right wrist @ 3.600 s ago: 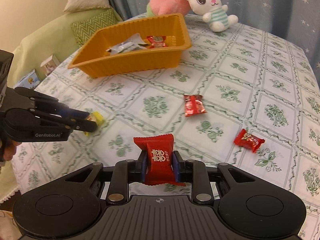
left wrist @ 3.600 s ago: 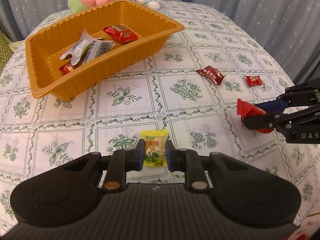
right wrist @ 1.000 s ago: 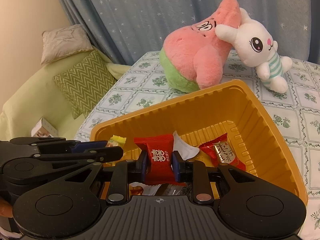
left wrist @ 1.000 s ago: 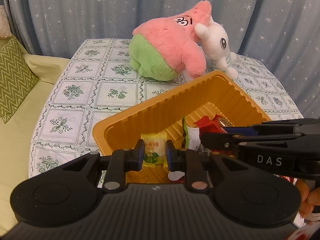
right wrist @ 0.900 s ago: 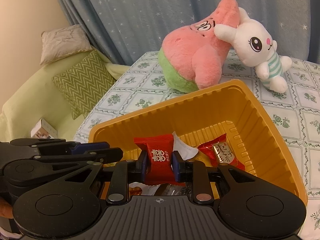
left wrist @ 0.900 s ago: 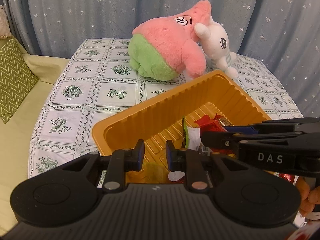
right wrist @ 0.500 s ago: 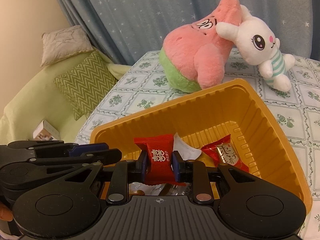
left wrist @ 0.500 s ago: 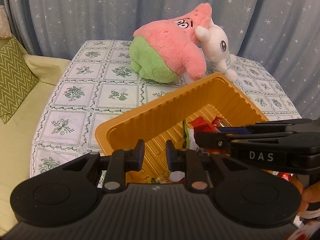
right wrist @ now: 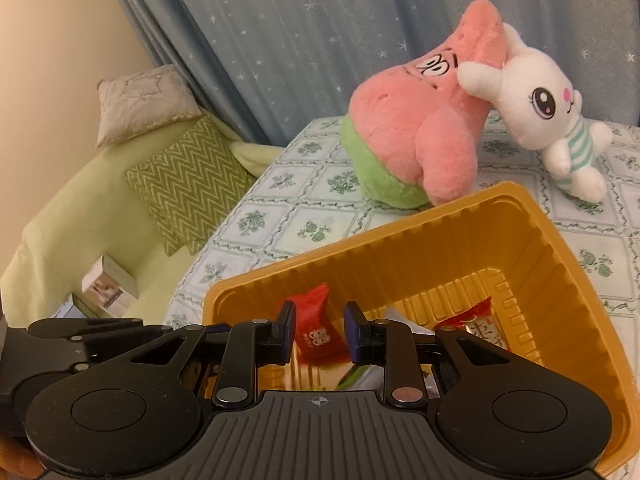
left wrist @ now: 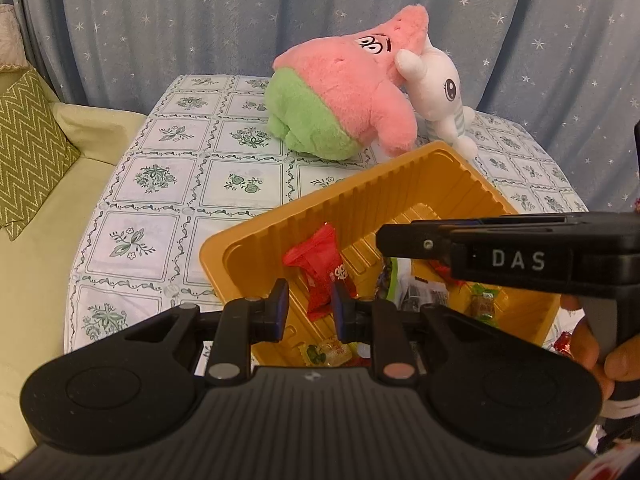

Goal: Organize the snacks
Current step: 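Lower both candies into the tray and open both tools, then withdraw, then move both tools toward the two small red candies on the tablecloth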

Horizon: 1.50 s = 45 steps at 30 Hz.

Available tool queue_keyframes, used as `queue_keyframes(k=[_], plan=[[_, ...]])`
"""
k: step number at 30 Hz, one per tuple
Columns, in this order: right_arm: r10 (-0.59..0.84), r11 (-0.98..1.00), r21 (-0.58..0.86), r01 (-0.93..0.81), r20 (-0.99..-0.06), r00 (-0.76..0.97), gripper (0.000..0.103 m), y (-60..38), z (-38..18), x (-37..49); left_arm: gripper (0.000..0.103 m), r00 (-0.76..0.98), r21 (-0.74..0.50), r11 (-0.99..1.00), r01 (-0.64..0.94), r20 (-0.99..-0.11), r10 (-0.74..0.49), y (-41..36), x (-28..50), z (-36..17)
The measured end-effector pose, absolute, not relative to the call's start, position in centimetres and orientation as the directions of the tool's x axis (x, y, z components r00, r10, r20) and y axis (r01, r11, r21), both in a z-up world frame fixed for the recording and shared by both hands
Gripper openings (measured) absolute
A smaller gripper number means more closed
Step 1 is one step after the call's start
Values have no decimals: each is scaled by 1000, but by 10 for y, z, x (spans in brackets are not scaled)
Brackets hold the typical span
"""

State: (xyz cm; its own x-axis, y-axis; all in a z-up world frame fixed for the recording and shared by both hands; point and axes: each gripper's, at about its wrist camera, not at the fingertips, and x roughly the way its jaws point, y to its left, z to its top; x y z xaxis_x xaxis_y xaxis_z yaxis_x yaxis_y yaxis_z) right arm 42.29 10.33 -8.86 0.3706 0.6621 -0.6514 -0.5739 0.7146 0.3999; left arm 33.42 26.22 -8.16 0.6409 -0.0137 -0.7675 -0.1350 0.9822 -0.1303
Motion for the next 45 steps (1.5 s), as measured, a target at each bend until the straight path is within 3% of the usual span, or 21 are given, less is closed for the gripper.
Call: queue_keyframes(k=[5, 10, 13, 17, 20, 30, 45], plan=[[649, 721, 384, -577, -667, 366, 30, 94, -88, 416, 24, 646, -137, 981, -135, -763, -18, 261, 326, -77], [645, 726, 386, -569, -668, 371, 42, 81, -87, 406, 24, 654, -145, 982, -125, -756, -28, 255, 317, -70], [641, 731, 382, -565, -669, 377, 46, 74, -84, 398, 33, 659, -147, 982, -122, -751, -31, 249, 309, -64], [627, 747, 365, -555, -665, 407, 65, 60, -76, 386, 40, 665, -154, 982, -111, -746, -42, 240, 297, -58], [614, 759, 349, -549, -664, 426, 70, 50, -71, 376, 47, 670, -156, 982, -103, -741, -47, 232, 286, -53], [599, 778, 325, -538, -644, 476, 80, 11, -50, 334, 58, 690, -158, 984, -85, -722, -56, 203, 245, -35], [591, 782, 309, -542, -646, 484, 84, -60, -37, 257, 59, 690, -152, 985, -76, -722, -58, 139, 173, -22]])
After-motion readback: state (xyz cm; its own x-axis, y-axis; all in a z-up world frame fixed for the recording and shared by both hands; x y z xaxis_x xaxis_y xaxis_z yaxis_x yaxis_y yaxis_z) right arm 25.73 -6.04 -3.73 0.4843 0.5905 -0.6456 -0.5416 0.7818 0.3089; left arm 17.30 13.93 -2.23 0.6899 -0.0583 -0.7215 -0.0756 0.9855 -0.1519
